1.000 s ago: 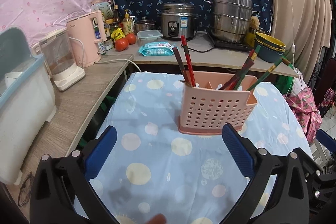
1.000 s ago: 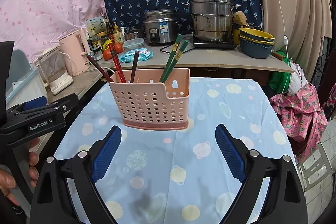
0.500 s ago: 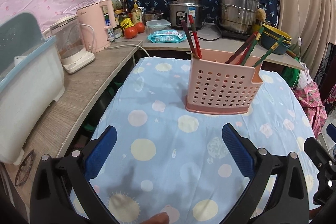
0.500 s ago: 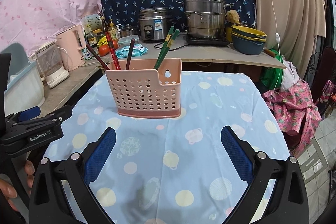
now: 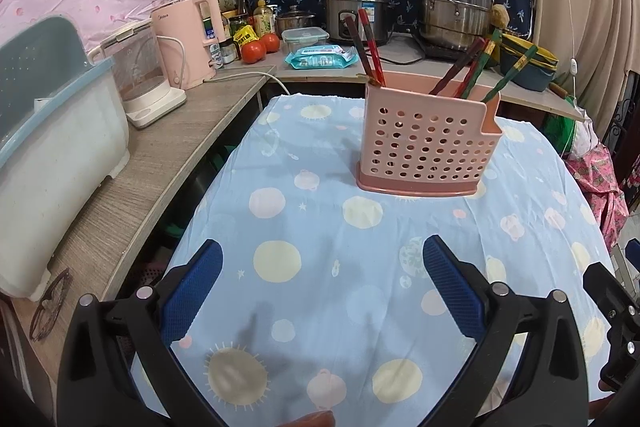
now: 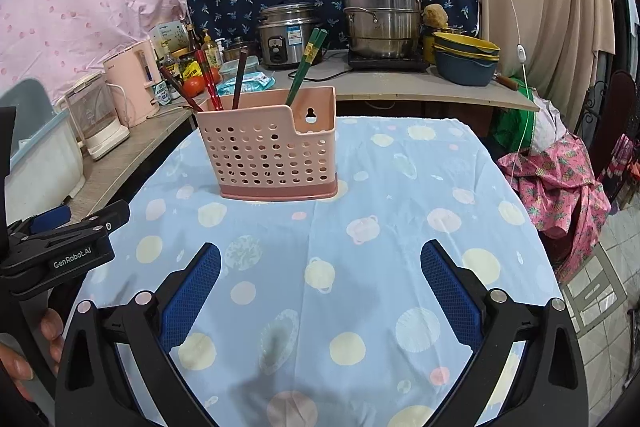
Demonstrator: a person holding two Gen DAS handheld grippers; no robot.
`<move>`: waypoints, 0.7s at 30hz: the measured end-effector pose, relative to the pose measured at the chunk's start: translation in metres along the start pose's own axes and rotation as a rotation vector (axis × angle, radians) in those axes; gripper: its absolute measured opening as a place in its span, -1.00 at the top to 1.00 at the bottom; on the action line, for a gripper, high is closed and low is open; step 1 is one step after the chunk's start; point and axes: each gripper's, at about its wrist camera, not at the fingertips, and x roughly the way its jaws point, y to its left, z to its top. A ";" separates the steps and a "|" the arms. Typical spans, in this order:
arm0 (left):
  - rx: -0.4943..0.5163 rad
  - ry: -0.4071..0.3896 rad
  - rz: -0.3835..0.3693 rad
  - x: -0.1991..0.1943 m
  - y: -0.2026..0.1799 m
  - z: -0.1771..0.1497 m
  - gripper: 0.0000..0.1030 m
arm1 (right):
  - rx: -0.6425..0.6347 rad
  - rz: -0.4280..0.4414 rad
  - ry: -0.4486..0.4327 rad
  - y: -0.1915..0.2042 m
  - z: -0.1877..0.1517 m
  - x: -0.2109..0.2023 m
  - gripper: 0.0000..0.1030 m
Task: Organize utensils
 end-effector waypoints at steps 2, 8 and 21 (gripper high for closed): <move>0.000 0.002 0.008 0.001 0.000 -0.002 -0.86 | 0.002 0.000 0.004 0.000 -0.002 0.001 -0.87; -0.007 0.008 0.026 0.003 0.001 -0.005 -0.86 | 0.002 -0.006 0.016 -0.001 -0.007 0.003 -0.87; -0.002 0.016 0.041 0.007 0.002 -0.010 -0.86 | 0.007 -0.005 0.032 0.000 -0.013 0.007 -0.87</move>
